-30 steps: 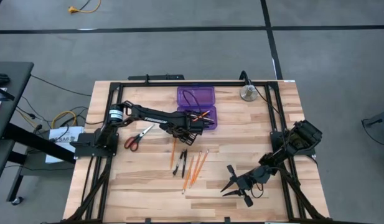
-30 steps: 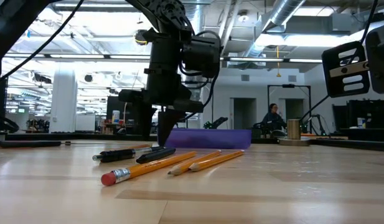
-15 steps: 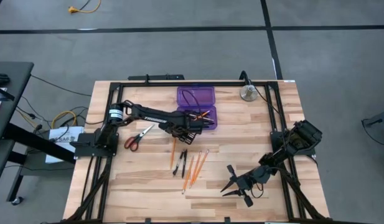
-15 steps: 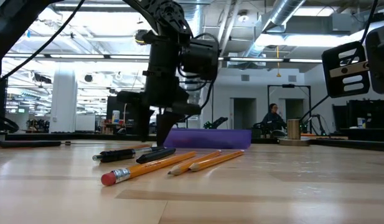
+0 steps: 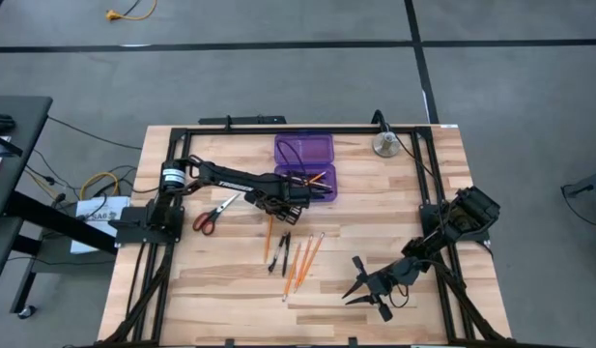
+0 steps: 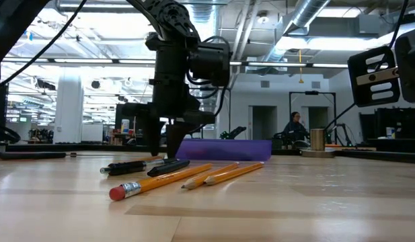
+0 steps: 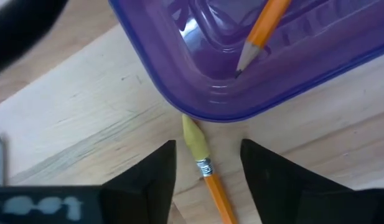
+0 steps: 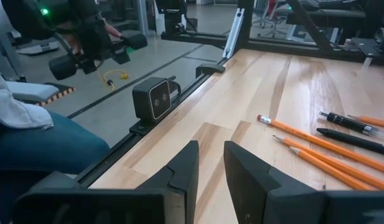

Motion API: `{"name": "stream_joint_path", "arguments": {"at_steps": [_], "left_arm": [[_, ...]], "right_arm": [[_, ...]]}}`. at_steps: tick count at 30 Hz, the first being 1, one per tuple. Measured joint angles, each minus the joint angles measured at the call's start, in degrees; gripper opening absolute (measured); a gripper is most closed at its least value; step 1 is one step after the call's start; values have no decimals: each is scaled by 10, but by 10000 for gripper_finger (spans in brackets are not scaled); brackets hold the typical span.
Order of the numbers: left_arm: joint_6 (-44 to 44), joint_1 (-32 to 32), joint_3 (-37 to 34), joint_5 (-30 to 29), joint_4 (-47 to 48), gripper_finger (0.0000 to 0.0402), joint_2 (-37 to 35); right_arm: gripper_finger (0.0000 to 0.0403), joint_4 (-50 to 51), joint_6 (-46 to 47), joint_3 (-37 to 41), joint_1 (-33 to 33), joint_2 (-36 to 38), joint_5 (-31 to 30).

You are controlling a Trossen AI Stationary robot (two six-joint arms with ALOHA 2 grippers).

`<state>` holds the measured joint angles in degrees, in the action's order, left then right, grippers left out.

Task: Pick & place school supplies into a supply box
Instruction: Put the orange pencil into the purple supply box

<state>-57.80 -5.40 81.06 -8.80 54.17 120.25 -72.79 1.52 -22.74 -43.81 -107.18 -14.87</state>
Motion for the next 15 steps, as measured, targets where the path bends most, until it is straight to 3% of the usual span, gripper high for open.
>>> {"name": "stream_joint_path", "arguments": {"at_steps": [11,15], "left_arm": [[29,1,0,-1,-5,37,0],[48,2,0,-3,-3,10,0]], "right_arm": [[72,0,0,0,0,0,0],[72,0,0,0,0,0,0]]}}
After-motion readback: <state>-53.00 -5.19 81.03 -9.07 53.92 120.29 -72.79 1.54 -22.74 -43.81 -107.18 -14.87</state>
